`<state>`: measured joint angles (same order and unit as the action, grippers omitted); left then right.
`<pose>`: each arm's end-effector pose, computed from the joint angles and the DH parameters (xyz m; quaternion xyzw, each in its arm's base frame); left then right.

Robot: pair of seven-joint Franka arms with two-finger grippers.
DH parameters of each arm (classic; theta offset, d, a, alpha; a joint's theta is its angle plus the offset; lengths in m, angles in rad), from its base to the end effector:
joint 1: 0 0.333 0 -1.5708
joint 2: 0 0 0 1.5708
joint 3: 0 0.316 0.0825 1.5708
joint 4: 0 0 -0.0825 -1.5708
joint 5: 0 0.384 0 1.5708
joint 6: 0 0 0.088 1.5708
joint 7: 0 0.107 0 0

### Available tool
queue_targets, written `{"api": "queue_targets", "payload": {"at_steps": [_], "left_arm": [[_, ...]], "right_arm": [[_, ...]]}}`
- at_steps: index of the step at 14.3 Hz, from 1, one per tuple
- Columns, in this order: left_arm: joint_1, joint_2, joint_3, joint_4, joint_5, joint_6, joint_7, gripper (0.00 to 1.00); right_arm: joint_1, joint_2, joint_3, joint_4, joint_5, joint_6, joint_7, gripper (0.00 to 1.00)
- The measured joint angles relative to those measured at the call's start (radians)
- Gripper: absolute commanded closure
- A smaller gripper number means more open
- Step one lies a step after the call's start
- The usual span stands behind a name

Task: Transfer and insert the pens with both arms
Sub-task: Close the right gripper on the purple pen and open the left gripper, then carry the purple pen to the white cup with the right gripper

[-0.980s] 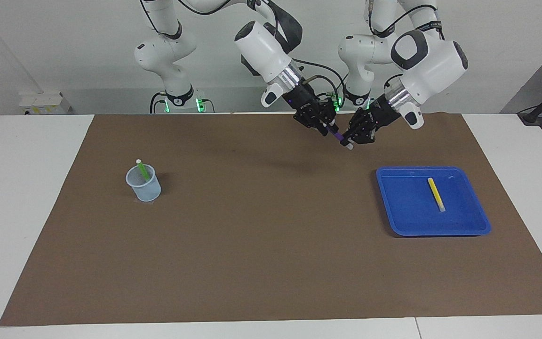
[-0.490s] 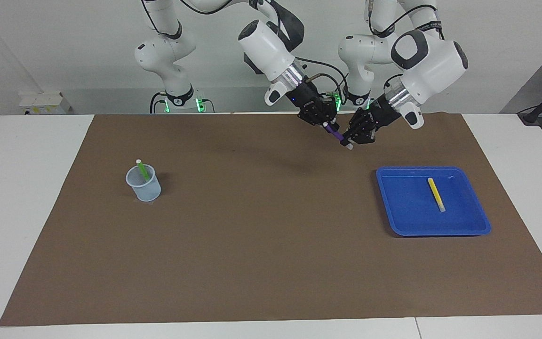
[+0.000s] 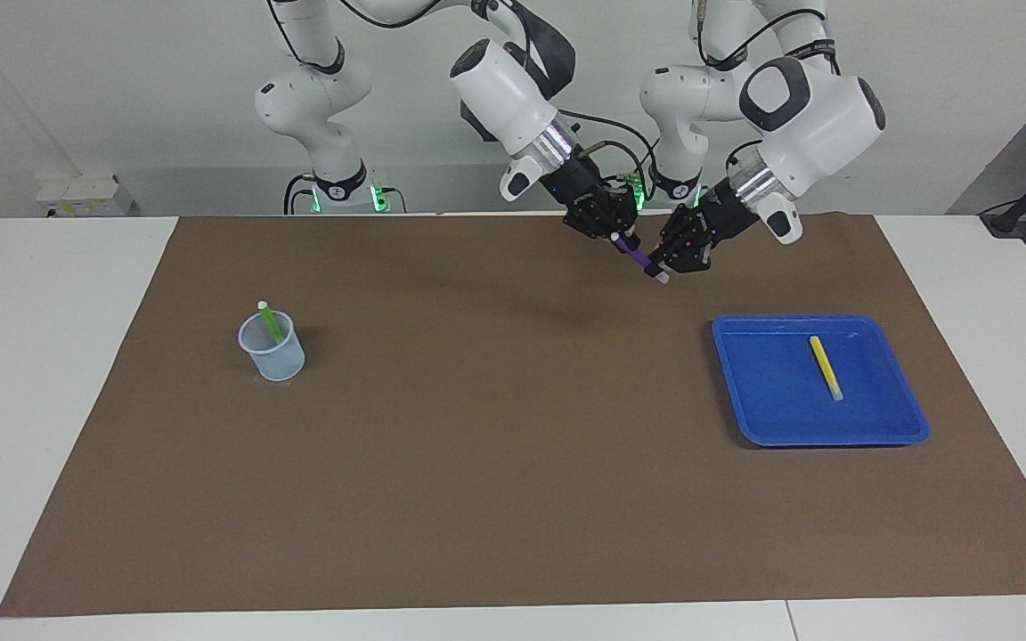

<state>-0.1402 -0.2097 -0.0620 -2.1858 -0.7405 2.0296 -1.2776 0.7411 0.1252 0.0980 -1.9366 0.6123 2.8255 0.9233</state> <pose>0.4817 -0.1394 0.4945 0.7242 0.6089 -0.1983 0.2557 0.4457 0.4492 0.5034 -0.8728 0.2703 -0.0718 0.3999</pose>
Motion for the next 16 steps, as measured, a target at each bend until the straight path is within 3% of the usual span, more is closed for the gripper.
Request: {"api": "queue_targets", "payload": {"at_steps": [7,10,13,16], "left_arm": [[-0.008,0.001,-0.002,-0.003,0.000,0.021,-0.001,1.00],[-0.013,0.003,-0.003,-0.005,0.000,0.028,-0.002,0.32],[-0.019,-0.004,-0.003,-0.005,-0.001,0.031,-0.002,0.21],[-0.031,-0.012,-0.002,-0.006,-0.001,0.031,-0.002,0.19]], "right_arm": [[-0.006,0.000,0.000,-0.002,0.000,-0.001,-0.001,1.00],[-0.011,0.000,0.000,-0.007,0.000,-0.001,-0.003,1.00],[-0.024,0.000,-0.005,-0.020,0.000,-0.001,-0.010,1.00],[-0.039,0.001,-0.007,-0.029,0.000,-0.003,-0.031,1.00]]}}
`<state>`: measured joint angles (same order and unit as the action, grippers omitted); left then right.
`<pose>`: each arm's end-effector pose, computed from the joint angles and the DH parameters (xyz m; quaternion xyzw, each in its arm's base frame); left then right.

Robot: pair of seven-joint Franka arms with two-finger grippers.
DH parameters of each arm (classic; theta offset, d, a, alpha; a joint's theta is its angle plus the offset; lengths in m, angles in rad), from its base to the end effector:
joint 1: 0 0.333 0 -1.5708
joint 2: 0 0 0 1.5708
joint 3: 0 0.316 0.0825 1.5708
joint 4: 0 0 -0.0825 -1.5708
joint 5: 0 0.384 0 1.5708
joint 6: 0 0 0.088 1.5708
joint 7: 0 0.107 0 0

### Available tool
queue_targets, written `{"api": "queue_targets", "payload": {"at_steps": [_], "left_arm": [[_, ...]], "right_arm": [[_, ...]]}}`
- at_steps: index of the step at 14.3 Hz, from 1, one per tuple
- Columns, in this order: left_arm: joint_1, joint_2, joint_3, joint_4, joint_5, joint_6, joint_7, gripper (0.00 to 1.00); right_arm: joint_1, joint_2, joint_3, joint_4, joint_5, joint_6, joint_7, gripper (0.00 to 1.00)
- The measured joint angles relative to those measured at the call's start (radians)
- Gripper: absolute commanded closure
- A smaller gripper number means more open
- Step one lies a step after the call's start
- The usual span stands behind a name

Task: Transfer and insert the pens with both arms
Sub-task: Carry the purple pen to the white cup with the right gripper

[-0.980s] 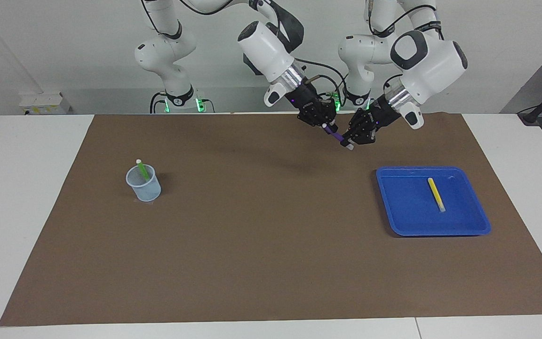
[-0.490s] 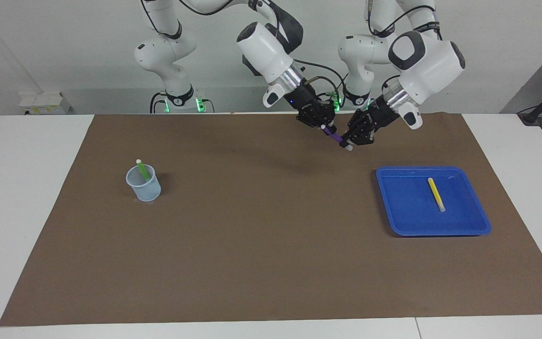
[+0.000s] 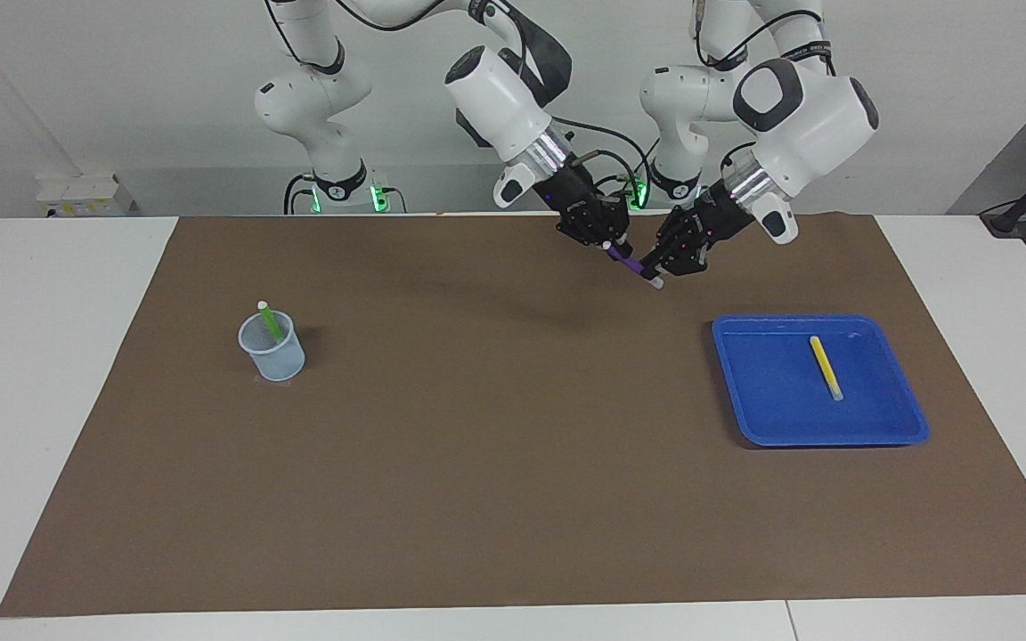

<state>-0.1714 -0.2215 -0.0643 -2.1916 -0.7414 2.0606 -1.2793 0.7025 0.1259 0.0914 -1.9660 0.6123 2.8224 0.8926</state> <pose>0.4772 -0.1531 0.4996 0.7312 0.6007 -0.1887 0.2625 0.4623 0.4261 0.4877 -0.8766 0.2793 -0.0797 0.3836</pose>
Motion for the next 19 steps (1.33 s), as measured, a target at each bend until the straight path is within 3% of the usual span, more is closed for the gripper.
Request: {"api": "queue_targets", "payload": {"at_steps": [5,8,12,19], "left_arm": [[-0.004,-0.001,0.002,-0.001,0.001,0.001,0.028,0.21],[-0.004,-0.001,0.004,-0.007,0.033,-0.007,0.208,0.23],[0.014,-0.003,0.013,-0.014,0.229,-0.076,0.509,0.26],[0.181,-0.008,0.025,-0.013,0.514,-0.136,1.110,0.26]], "right_arm": [[-0.075,-0.002,-0.002,-0.002,-0.018,-0.167,-0.173,1.00],[-0.130,-0.017,-0.005,-0.002,-0.154,-0.287,-0.207,1.00],[-0.188,-0.050,-0.006,0.001,-0.308,-0.461,-0.356,1.00],[-0.460,-0.203,-0.013,0.005,-0.511,-0.816,-0.897,1.00]]}}
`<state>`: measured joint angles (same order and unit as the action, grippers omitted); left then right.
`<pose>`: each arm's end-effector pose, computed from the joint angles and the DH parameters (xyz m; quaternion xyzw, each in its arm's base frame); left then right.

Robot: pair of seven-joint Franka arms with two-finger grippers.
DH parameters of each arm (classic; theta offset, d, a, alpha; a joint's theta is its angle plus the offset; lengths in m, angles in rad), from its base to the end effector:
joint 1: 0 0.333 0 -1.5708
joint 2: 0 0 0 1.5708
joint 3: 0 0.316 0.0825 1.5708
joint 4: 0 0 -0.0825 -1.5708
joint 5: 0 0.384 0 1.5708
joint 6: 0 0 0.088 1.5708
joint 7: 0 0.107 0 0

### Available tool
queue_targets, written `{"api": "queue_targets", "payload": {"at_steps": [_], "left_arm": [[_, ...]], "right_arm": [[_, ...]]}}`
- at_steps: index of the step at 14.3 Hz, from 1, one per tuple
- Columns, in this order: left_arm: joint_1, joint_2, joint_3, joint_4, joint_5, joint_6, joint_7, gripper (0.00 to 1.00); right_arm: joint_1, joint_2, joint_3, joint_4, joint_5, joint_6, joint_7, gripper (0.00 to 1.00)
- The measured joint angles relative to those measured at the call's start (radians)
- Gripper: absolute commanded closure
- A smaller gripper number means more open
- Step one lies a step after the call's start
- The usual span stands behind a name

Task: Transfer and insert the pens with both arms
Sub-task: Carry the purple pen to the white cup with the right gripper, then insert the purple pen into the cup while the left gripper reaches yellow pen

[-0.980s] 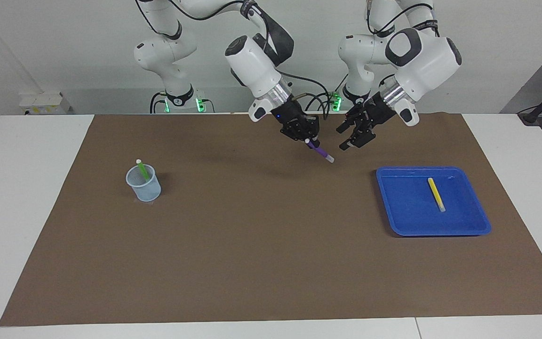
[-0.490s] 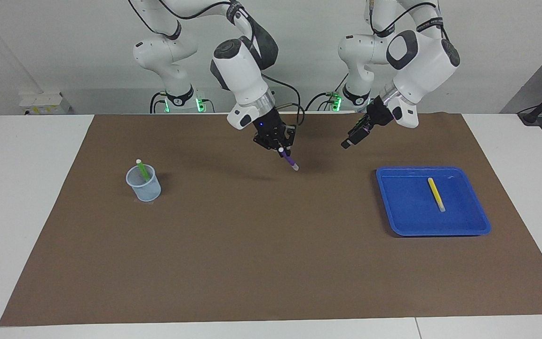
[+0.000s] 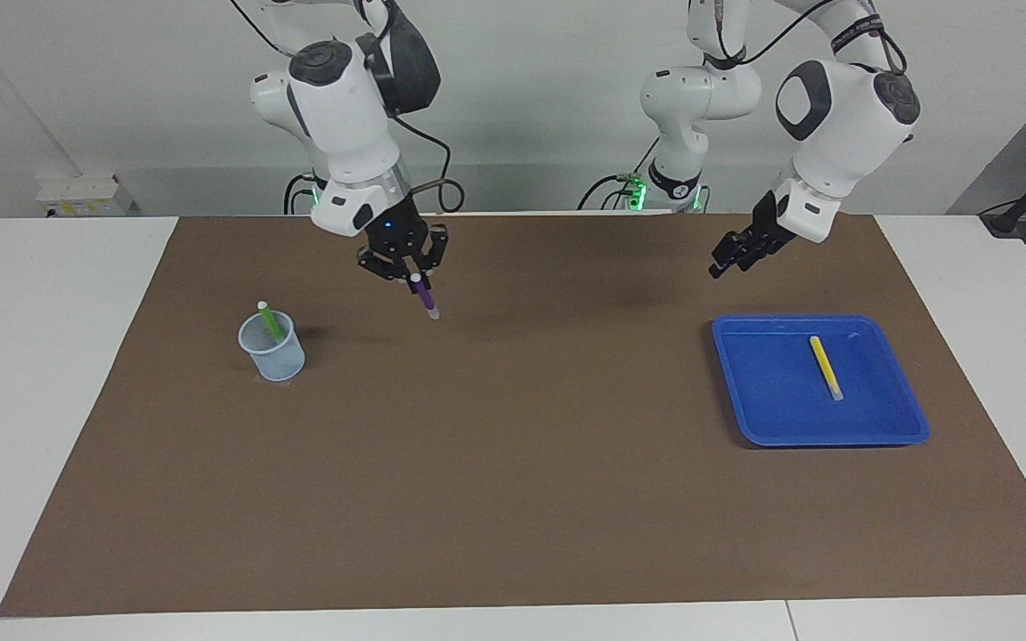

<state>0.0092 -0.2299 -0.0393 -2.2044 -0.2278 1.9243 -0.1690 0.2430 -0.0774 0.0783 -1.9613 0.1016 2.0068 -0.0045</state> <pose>0.4764 -0.0309 0.4747 0.9883 0.1115 -0.0347 0.0982 0.5188 0.1801 0.5194 -0.9868 -0.1434 -0.0535 0.0533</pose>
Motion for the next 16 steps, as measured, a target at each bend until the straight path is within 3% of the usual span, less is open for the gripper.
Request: {"api": "queue_targets", "payload": {"at_steps": [3,7,11,16], "left_arm": [[0.061,-0.001,0.001,0.001,0.072,0.002,0.183,0.26],[0.137,0.004,0.003,0.000,0.115,0.023,0.342,0.26],[0.158,0.068,0.003,-0.002,0.148,0.117,0.368,0.26],[0.197,0.169,0.003,0.002,0.184,0.254,0.389,0.26]], "right_arm": [[-0.092,-0.014,0.000,-0.002,-0.120,-0.054,-0.249,1.00],[-0.226,-0.017,-0.002,-0.026,-0.140,-0.081,-0.478,1.00],[-0.303,-0.053,-0.002,-0.131,-0.141,-0.056,-0.540,1.00],[-0.317,-0.081,-0.002,-0.226,-0.141,0.043,-0.541,1.00]]}}
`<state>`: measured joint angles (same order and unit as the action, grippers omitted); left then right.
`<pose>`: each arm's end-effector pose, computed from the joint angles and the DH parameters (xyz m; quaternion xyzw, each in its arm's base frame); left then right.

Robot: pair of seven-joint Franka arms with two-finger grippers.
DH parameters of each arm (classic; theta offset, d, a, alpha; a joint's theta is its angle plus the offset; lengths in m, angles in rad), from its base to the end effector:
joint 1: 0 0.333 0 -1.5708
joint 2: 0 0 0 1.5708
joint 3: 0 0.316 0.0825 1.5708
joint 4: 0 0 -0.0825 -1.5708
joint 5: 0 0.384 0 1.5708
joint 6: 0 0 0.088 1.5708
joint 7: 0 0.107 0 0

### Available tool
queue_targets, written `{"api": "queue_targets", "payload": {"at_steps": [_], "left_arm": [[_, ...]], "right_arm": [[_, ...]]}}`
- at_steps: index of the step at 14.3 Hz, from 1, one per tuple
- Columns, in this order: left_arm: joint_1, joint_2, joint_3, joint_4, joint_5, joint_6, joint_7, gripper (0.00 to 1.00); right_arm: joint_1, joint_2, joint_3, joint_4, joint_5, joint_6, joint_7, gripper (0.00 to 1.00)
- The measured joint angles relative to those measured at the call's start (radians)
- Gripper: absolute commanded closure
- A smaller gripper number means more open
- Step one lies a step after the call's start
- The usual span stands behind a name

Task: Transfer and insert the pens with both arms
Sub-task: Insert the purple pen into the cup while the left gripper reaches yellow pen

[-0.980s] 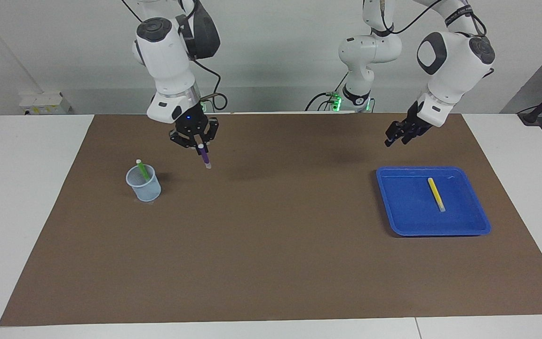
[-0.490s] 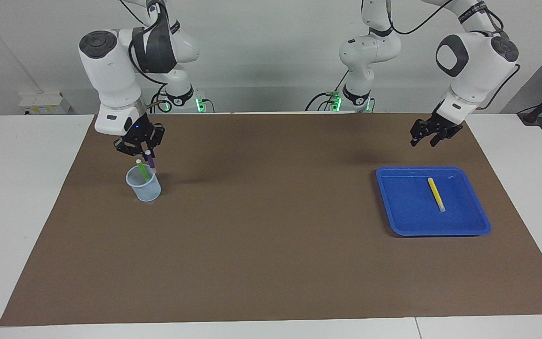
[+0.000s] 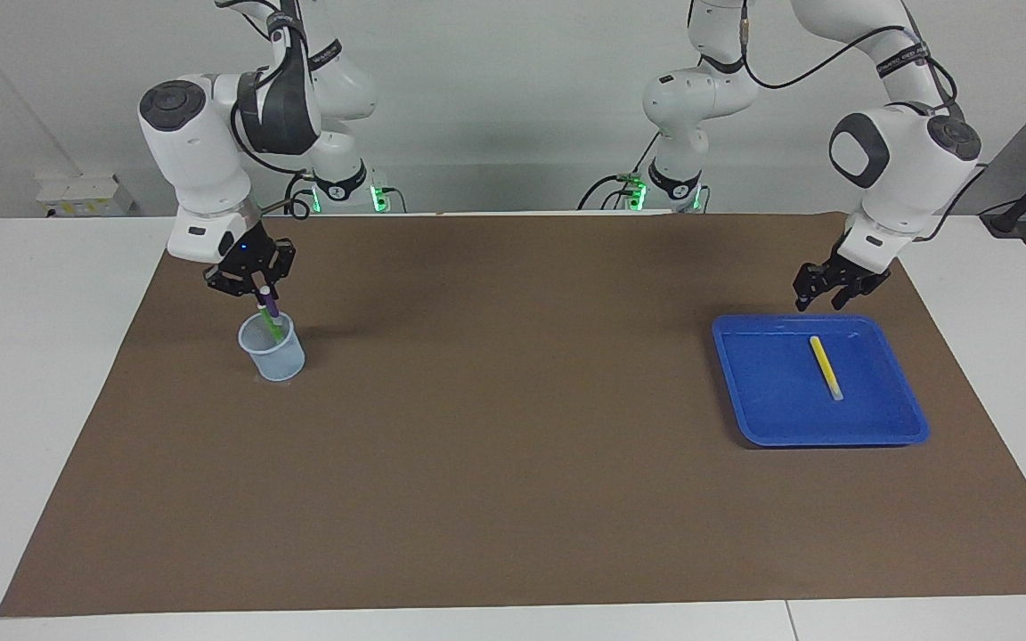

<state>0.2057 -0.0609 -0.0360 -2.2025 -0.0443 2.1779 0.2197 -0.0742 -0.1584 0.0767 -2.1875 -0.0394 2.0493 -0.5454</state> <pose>0.5155 0.0865 0.4116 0.9996 -0.0127 0.0211 0.0135 0.5027 0.0001 0.4568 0.9601 0.2786 0.0031 0.0254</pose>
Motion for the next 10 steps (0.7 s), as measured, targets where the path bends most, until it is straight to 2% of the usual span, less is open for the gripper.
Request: {"api": "queue_targets", "payload": {"at_steps": [5,6,8,9,10], "left_arm": [[0.015,0.091,0.000,0.050,0.017,0.062,0.011,0.26],[0.015,0.111,0.000,0.055,0.019,0.082,0.016,0.26],[0.016,0.155,0.000,0.058,0.020,0.132,0.034,0.26],[0.016,0.177,0.000,0.059,0.020,0.156,0.039,0.26],[0.016,0.199,0.000,0.060,0.020,0.178,0.041,0.26]], "right_arm": [[0.000,0.000,0.001,-0.063,0.000,0.076,0.000,1.00],[0.000,0.000,0.001,-0.067,0.000,0.076,0.002,0.87],[0.000,0.000,0.000,-0.073,0.000,0.082,0.005,0.47],[0.000,0.000,0.000,-0.075,0.000,0.082,0.006,0.36],[0.000,0.000,0.000,-0.076,0.000,0.082,0.006,0.35]]}}
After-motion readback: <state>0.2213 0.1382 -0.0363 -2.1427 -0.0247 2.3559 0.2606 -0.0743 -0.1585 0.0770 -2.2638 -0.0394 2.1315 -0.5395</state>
